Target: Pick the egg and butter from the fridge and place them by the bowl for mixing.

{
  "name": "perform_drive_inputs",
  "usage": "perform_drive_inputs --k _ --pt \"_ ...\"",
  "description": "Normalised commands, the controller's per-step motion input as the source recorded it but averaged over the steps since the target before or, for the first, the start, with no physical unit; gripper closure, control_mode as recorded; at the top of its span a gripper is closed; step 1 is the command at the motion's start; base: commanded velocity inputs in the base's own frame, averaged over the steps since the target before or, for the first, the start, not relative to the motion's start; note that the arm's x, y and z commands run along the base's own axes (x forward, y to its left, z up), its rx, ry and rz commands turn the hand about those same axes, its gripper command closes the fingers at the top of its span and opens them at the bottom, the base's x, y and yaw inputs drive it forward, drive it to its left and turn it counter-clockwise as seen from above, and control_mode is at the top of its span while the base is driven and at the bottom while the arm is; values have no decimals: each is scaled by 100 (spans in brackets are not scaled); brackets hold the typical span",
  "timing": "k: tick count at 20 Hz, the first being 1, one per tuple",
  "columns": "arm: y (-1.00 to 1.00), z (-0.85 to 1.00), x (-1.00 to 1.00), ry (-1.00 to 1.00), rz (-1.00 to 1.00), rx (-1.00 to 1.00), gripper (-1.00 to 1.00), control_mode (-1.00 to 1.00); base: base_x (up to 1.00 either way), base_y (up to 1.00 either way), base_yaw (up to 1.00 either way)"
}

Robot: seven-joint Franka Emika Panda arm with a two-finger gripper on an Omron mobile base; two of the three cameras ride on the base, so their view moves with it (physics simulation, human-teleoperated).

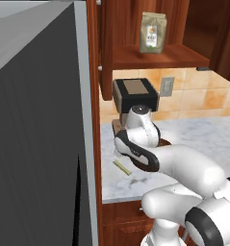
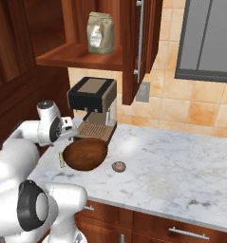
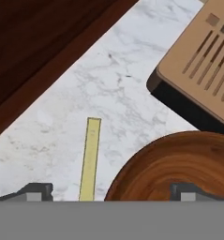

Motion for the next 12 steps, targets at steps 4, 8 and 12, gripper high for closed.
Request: perform_drive_inputs --k 4,8,12 --pt "-10 37 -28 -9 0 3 -100 -100 0 0 0" --pt "-28 38 -44 -13 0 2 -100 -100 0 0 0" --pt "-37 35 -45 -14 -6 1 -100 -100 0 0 0"
